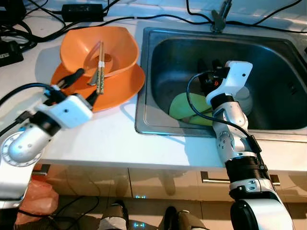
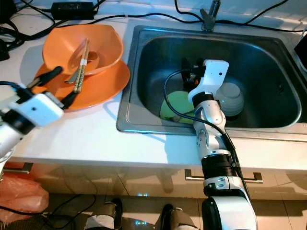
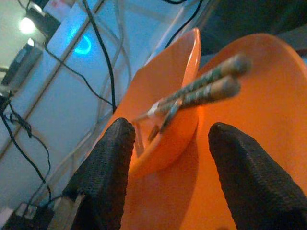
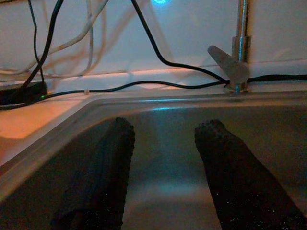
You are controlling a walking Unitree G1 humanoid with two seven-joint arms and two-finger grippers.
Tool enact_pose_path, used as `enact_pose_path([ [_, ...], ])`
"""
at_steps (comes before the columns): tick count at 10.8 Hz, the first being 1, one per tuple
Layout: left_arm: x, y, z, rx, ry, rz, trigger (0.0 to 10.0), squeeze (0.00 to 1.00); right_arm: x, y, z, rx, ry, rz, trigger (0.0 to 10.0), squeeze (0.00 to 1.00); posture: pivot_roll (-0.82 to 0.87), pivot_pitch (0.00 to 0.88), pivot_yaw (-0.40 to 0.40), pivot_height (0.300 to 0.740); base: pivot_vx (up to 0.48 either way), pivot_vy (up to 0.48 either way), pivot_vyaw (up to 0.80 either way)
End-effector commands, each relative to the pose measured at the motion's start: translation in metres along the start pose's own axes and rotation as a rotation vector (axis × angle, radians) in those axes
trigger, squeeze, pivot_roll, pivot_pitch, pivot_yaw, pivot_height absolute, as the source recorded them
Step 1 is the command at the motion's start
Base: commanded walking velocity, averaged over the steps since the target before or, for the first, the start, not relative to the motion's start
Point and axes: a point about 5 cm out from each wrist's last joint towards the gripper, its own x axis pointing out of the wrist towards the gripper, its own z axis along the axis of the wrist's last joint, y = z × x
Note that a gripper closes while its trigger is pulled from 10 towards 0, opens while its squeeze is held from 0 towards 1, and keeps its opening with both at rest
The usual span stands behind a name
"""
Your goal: Kitchen organization
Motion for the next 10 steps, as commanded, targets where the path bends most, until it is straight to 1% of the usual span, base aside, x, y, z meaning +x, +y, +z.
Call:
enact_pose_path([
  [1, 0.002, -0.002, -0.001, 0.036, -0.002, -0.026, 10.0, 0.00, -0.002, -0.003, -0.002, -0.003, 0.008, -0.012, 10.0, 0.00, 0.20, 0.216, -0.056, 0.740, 0.000, 0.000, 0.00],
  [2, 0.005, -0.002, -0.001, 0.042, -0.007, -0.022, 8.9, 0.00, -0.002, -0.004, -0.002, -0.004, 0.007, -0.016, 10.0, 0.00, 0.20, 0.213, -0.055, 0.740, 0.000, 0.000, 0.00],
  [3, 0.007, -0.001, -0.001, 0.045, -0.011, -0.013, 0.0, 0.00, -0.002, -0.004, -0.001, -0.004, 0.006, -0.016, 10.0, 0.00, 0.20, 0.215, -0.056, 0.740, 0.000, 0.000, 0.00],
  [6, 0.009, -0.002, 0.000, 0.056, -0.013, -0.012, 0.0, 0.00, -0.002, -0.005, -0.001, -0.004, 0.006, -0.016, 10.0, 0.00, 0.20, 0.210, -0.058, 0.740, 0.000, 0.000, 0.00],
  [10, 0.012, 0.000, 0.003, 0.077, -0.015, -0.009, 0.0, 0.00, -0.002, -0.005, -0.002, 0.002, 0.011, -0.019, 10.0, 0.00, 0.20, 0.216, -0.062, 0.740, 0.000, 0.000, 0.00],
])
